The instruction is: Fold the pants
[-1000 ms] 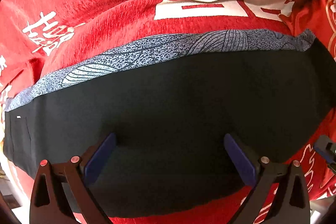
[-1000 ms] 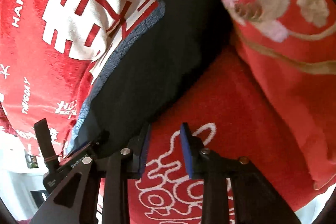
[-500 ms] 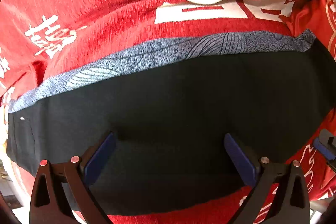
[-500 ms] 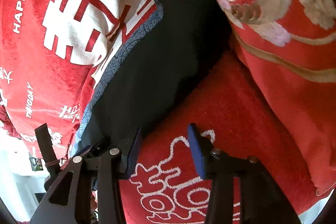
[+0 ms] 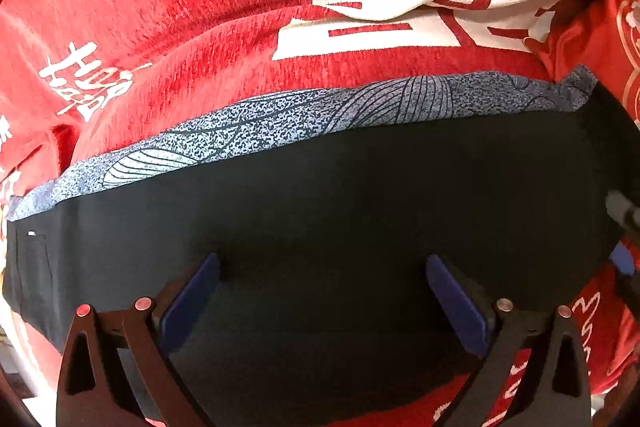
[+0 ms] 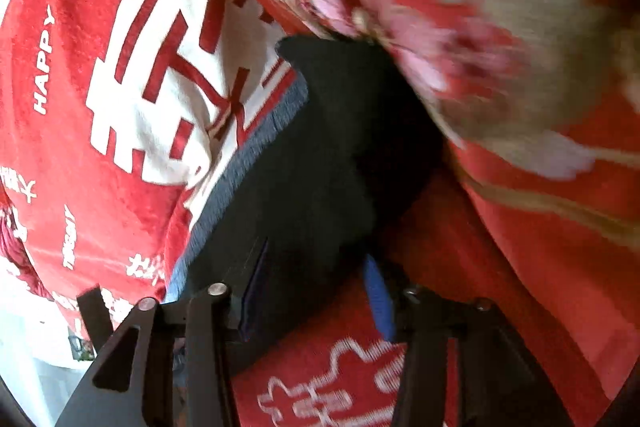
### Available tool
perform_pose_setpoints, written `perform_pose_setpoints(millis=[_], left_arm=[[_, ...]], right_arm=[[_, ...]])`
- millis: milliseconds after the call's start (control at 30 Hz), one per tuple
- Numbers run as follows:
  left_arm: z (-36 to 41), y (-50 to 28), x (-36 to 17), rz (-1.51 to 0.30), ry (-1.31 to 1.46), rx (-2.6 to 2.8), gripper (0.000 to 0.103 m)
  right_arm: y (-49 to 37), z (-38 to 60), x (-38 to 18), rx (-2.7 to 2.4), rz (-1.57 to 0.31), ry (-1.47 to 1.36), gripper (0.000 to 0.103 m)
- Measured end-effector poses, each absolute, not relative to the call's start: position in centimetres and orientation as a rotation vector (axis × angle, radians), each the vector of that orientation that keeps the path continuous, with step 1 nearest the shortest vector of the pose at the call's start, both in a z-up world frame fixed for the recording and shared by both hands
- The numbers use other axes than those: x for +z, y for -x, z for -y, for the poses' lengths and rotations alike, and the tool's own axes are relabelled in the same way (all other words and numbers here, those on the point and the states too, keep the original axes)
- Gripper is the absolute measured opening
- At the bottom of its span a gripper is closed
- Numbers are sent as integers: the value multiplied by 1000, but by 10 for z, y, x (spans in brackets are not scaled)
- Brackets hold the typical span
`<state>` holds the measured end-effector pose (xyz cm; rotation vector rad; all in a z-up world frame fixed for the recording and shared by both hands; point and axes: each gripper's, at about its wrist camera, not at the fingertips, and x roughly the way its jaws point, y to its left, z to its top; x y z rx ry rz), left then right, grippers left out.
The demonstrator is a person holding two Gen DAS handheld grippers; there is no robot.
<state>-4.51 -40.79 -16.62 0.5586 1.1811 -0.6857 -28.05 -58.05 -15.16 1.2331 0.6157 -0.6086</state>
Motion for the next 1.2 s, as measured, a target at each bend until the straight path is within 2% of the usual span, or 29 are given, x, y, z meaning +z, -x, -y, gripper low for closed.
perform_pose_setpoints(millis=[100, 133, 167, 200, 233, 267, 400, 500, 600, 767, 1000, 1200], left_arm=[[407, 44, -167, -1176, -558, -698, 103], [407, 43, -166, -1183, -561, -701, 103], [408, 44, -163, -1194, -564, -702, 97], [408, 45, -158, -1198, -561, -707, 90], [407, 45, -153, -1196, -557, -714, 78], [407, 45, -145, -1177, -558, -718, 77], [411, 45, -129, -1087, -550, -745, 77], [430, 54, -159, -1161, -623, -806, 77], [433, 68, -163, -1044, -656, -807, 77], [417, 38, -156, -1193, -561, -841, 77], [326, -8, -122, -1136, -443, -795, 77], [218, -78, -120, -1161, -375, -600, 77]], right_arm=[[271, 582, -153, -620, -591, -1239, 53], [269, 583, -153, -626, -597, -1246, 48], [269, 585, -152, -630, -610, -1254, 31], [269, 585, -151, -627, -617, -1256, 23], [271, 587, -148, -608, -608, -1260, 18], [273, 587, -144, -581, -598, -1264, 16], [269, 582, -110, -498, -581, -1171, 13], [257, 570, -83, -460, -583, -1075, 12], [237, 555, -65, -429, -619, -972, 12], [210, 532, -38, -412, -666, -814, 12], [153, 461, -5, -343, -772, -527, 12], [85, 360, -33, -272, -973, -234, 15]])
